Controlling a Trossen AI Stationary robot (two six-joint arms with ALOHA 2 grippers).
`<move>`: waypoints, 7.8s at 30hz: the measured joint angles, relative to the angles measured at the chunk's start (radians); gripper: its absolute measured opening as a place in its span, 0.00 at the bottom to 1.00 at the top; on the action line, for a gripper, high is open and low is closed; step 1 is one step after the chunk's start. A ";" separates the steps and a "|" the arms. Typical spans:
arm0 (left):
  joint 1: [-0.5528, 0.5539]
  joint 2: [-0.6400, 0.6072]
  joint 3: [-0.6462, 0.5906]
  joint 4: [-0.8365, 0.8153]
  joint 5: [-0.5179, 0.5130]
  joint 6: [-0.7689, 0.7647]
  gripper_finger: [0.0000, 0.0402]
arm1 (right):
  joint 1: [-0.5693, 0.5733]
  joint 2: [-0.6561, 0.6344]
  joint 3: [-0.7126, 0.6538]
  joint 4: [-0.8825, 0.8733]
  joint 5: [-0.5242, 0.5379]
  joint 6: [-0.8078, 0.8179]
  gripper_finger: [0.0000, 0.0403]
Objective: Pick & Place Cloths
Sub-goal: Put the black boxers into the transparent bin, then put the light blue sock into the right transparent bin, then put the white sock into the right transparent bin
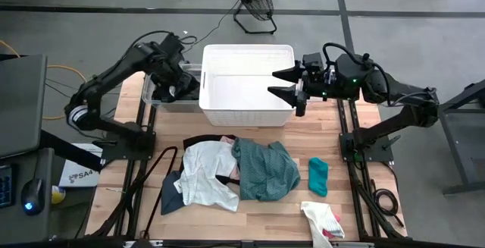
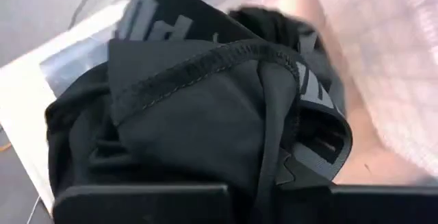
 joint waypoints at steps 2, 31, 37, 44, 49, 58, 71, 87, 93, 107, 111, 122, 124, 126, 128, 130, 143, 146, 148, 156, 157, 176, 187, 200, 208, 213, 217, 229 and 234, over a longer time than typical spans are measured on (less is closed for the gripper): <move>-0.003 0.033 0.000 -0.004 0.013 0.003 0.01 | 0.000 0.000 0.000 -0.001 0.000 0.000 0.69; 0.019 0.184 -0.221 0.260 0.190 -0.045 0.01 | 0.000 0.000 0.000 -0.007 0.000 0.018 0.69; 0.053 0.184 -0.246 0.314 0.217 -0.050 0.02 | 0.000 0.000 0.000 -0.007 0.000 0.019 0.69; 0.076 0.136 -0.223 0.286 0.246 -0.041 0.20 | 0.000 0.000 0.000 -0.008 0.000 0.023 0.69; 0.076 0.068 -0.188 0.232 0.240 -0.024 0.35 | 0.000 0.000 0.000 -0.009 0.000 0.023 0.69; 0.076 -0.047 -0.115 0.148 0.234 -0.023 0.48 | 0.000 0.000 0.000 -0.039 0.000 0.028 0.69; 0.075 -0.250 -0.055 0.112 0.299 -0.022 0.49 | 0.022 0.000 0.000 -0.355 -0.011 0.328 0.69; 0.075 -0.407 -0.055 0.164 0.368 0.010 0.49 | 0.333 0.001 -0.166 -0.969 0.000 1.253 0.69; 0.075 -0.407 -0.055 0.164 0.395 0.041 0.49 | 0.450 0.002 -0.392 -0.885 -0.111 1.628 0.69; 0.075 -0.407 -0.055 0.163 0.398 0.101 0.49 | 0.595 0.029 -0.777 -0.427 -0.194 1.960 0.69; 0.075 -0.407 -0.055 0.161 0.398 0.106 0.49 | 0.594 0.088 -0.806 -0.414 -0.238 1.907 0.69; 0.075 -0.407 -0.055 0.161 0.398 0.109 0.49 | 0.594 0.289 -0.811 -0.400 -0.323 1.603 0.68; 0.075 -0.407 -0.055 0.160 0.398 0.109 0.49 | 0.594 0.319 -0.811 -0.373 -0.347 1.588 0.65; 0.075 -0.407 -0.055 0.160 0.398 0.109 0.49 | 0.594 0.342 -0.811 -0.344 -0.351 1.585 0.61; 0.075 -0.407 -0.055 0.160 0.398 0.109 0.49 | 0.594 0.357 -0.808 -0.319 -0.352 1.584 0.56; 0.075 -0.407 -0.055 0.160 0.398 0.109 0.49 | 0.594 0.364 -0.807 -0.304 -0.352 1.582 0.50; 0.075 -0.407 -0.055 0.159 0.398 0.098 0.49 | 0.593 0.364 -0.808 -0.314 -0.348 1.543 0.02; 0.075 -0.407 -0.055 0.154 0.398 0.097 0.49 | 0.594 0.335 -0.809 -0.328 -0.348 1.569 0.02; 0.075 -0.407 -0.055 0.154 0.398 0.090 0.49 | 0.594 0.297 -0.791 -0.375 -0.329 1.590 0.01; 0.075 -0.407 -0.055 0.154 0.398 0.089 0.49 | 0.547 0.095 -0.657 -0.688 -0.125 1.598 0.01; 0.075 -0.407 -0.055 0.154 0.398 0.089 0.49 | 0.533 0.069 -0.642 -0.725 -0.090 1.590 0.01; 0.075 -0.406 -0.055 0.155 0.397 0.076 0.49 | -0.135 -0.121 -0.596 -0.875 0.211 0.846 0.01; 0.075 -0.406 -0.055 0.156 0.397 0.060 0.49 | -0.558 -0.095 -0.596 -0.576 0.282 0.538 0.01; 0.075 -0.406 -0.055 0.156 0.397 0.056 0.49 | -0.803 0.146 -0.597 -0.349 0.175 0.290 0.01; 0.075 -0.406 -0.055 0.156 0.397 0.055 0.49 | -0.837 0.240 -0.597 -0.335 0.127 0.168 0.01; 0.075 -0.406 -0.055 0.156 0.397 0.055 0.49 | -0.849 0.249 -0.597 -0.343 0.130 0.049 0.01; 0.075 -0.406 -0.055 0.156 0.397 0.055 0.49 | -0.850 0.249 -0.597 -0.353 0.131 -0.021 0.02; 0.075 -0.406 -0.056 0.156 0.397 0.055 0.49 | -0.848 0.248 -0.597 -0.385 0.214 -0.086 0.30; 0.075 -0.406 -0.056 0.156 0.397 0.055 0.49 | -0.848 0.248 -0.597 -0.405 0.200 -0.084 0.44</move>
